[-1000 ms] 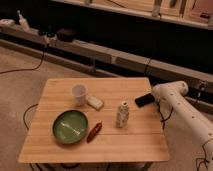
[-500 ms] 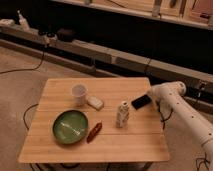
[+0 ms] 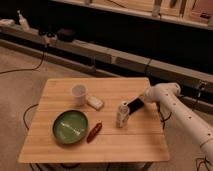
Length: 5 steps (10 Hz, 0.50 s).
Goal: Push the eraser across the table
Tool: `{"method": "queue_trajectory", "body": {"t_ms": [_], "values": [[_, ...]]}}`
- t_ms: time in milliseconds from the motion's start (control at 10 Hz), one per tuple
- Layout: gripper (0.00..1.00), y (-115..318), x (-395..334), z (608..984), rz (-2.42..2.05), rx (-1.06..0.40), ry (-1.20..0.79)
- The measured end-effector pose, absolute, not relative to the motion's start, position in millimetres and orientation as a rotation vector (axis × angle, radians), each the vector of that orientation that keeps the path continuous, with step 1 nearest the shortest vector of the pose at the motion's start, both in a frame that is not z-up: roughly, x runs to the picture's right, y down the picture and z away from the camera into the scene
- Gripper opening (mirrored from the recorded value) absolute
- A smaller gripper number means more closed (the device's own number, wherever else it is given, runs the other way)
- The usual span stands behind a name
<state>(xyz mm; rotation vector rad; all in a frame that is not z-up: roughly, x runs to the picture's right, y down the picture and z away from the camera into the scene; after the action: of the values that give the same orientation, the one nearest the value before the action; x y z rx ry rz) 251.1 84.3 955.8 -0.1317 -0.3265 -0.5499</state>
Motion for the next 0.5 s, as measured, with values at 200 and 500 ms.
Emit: {"method": "queue_trajectory", "body": {"t_ms": [200,500], "values": [[0.0,90.0,245.4,954.0,-0.545,-0.148,-0.358],[0.0,87.1,223.9,943.6,-0.555,-0.159,-0.421]]}}
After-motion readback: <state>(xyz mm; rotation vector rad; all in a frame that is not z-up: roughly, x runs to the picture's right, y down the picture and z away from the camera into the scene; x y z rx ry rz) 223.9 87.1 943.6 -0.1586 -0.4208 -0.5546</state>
